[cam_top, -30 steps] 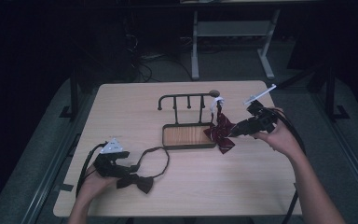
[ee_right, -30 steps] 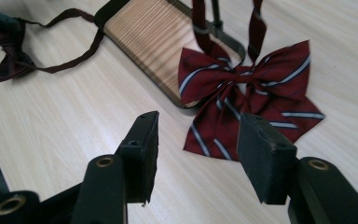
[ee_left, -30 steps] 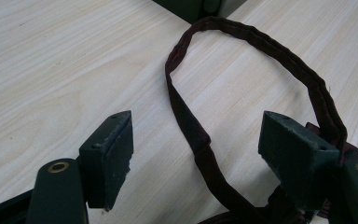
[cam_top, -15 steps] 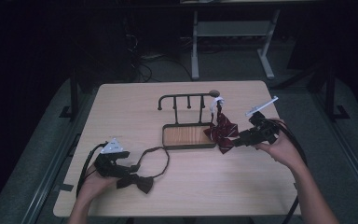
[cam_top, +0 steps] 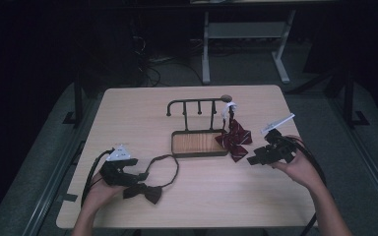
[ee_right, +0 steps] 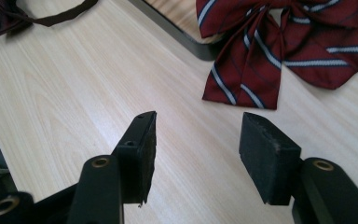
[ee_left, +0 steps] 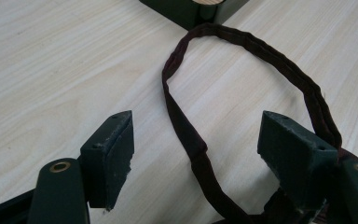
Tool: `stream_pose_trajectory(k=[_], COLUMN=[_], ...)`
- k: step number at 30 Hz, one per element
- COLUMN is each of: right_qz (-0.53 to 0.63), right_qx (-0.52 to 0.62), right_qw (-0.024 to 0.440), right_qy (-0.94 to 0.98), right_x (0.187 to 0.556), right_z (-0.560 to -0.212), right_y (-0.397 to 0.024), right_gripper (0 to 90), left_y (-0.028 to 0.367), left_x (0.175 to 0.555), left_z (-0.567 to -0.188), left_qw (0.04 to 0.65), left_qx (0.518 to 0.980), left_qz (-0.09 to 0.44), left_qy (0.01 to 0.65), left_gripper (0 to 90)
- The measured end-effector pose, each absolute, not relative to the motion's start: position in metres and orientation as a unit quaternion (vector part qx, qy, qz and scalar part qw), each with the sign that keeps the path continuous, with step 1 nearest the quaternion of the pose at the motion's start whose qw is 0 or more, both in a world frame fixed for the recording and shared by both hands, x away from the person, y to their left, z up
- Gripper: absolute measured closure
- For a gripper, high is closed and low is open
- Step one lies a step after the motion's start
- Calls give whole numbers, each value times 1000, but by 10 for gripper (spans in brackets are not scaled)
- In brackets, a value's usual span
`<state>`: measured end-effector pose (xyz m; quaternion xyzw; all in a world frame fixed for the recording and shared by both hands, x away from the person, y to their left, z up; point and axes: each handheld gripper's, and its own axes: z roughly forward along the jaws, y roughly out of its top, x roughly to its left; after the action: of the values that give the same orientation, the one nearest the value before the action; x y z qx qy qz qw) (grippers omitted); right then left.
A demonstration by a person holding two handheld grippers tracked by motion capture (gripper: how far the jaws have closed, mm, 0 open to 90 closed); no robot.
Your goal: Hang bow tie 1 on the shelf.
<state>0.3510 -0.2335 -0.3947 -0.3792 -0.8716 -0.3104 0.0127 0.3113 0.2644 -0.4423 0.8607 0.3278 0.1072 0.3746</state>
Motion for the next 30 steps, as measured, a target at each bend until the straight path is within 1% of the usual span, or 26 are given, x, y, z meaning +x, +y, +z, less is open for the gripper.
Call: stream_pose_trajectory(k=[5, 13, 15, 18, 22, 23, 26, 30], right_qz=[-315, -320, -321, -318, -317, -321, -320, -320], right_qx=[-380, -377, -374, -373, -370, -371, -371, -381], right_qw=[13, -1, -5, -7, -12, -11, -9, -10], right_qy=[-870, -869, -870, -871, -873, -871, -872, -867], right_x=[342, 330, 325, 322, 316, 313, 312, 309], right_z=[-402, -410, -412, -413, -416, -419, -422, -425], right_y=[-236, -236, -235, -233, -231, -231, -232, -236], right_gripper=[460, 460, 460, 460, 457, 456, 452, 450], left_y=[262, 250, 248, 244, 238, 235, 231, 224], left_x=[312, 319, 321, 325, 333, 336, 341, 351], left_z=[-438, -428, -425, -420, -412, -410, -408, -410], left_qw=[373, 363, 362, 348, 330, 319, 311, 293], left_qx=[862, 872, 874, 883, 893, 898, 904, 915], left_qz=[113, 117, 117, 115, 117, 119, 116, 101], left_qy=[325, 308, 302, 293, 282, 277, 270, 260], left_gripper=[276, 279, 316, 318, 344, 365, 384, 417])
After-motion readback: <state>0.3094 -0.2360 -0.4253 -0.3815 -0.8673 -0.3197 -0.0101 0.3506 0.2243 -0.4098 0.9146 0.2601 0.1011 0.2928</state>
